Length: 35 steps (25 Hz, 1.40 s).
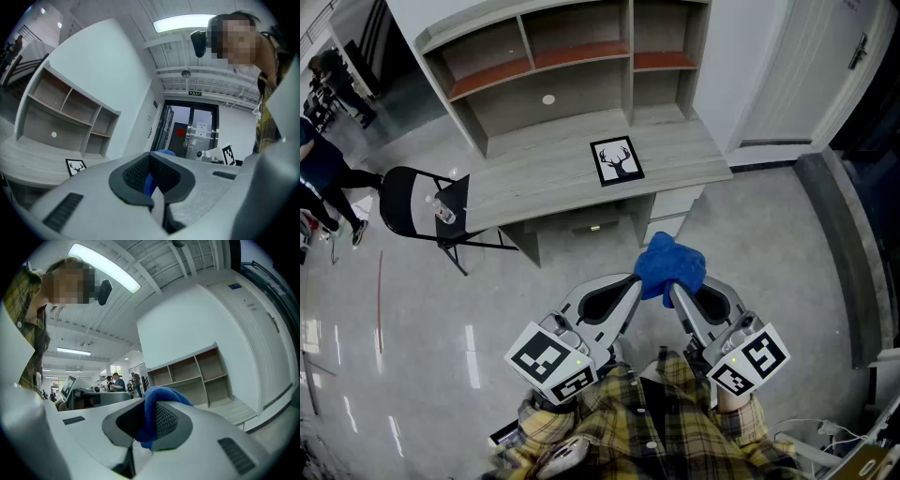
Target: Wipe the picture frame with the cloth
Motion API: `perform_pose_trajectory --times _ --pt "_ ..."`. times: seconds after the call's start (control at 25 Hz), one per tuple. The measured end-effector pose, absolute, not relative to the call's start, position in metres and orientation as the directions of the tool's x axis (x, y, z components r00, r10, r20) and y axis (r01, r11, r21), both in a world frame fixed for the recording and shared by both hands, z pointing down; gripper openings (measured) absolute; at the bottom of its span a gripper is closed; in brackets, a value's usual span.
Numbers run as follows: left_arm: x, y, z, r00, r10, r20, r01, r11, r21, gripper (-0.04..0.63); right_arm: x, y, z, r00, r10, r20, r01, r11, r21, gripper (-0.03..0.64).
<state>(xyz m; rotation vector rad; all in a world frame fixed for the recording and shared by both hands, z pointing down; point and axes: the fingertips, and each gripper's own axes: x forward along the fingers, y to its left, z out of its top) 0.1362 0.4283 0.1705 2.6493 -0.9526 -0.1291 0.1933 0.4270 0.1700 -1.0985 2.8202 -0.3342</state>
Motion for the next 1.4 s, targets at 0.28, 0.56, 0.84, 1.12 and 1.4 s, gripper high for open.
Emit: perform_pose_trajectory --times 0.28,0.56,0.84,1.12,1.4 --pt "0.129 0.414 0.173 0.767 -0.641 0.018 -0.612 -0.722 0.322 0.006 0.188 0.412 0.175 -0.742 -0.67 -0.013 -0.649 0.723 -0.238 0.048" --pt "0.114 0.41 0.175 0.759 -0.651 0.014 -0.622 -0.717 0.316 0.006 0.178 0.402 0.176 -0.743 -0.669 -0.023 -0.643 0.723 -0.251 0.048" --pt "0.085 0.405 0.178 0.753 -0.658 0.019 -0.626 -0.706 0.331 0.006 0.164 0.399 0.18 -0.716 -0.698 -0.008 -0.67 0.691 -0.271 0.048" --pt "0.079 0.389 0.193 0.773 -0.634 0.038 -0.6 -0.709 0.371 0.006 0.168 0.392 0.198 -0.676 -0.735 0.054 -0.712 0.633 -0.305 0.048" --pt "0.088 0.362 0.22 0.77 -0.632 0.094 -0.605 -0.674 0.423 0.006 0.184 0.365 0.221 -0.667 -0.737 0.111 -0.719 0.596 -0.358 0.048"
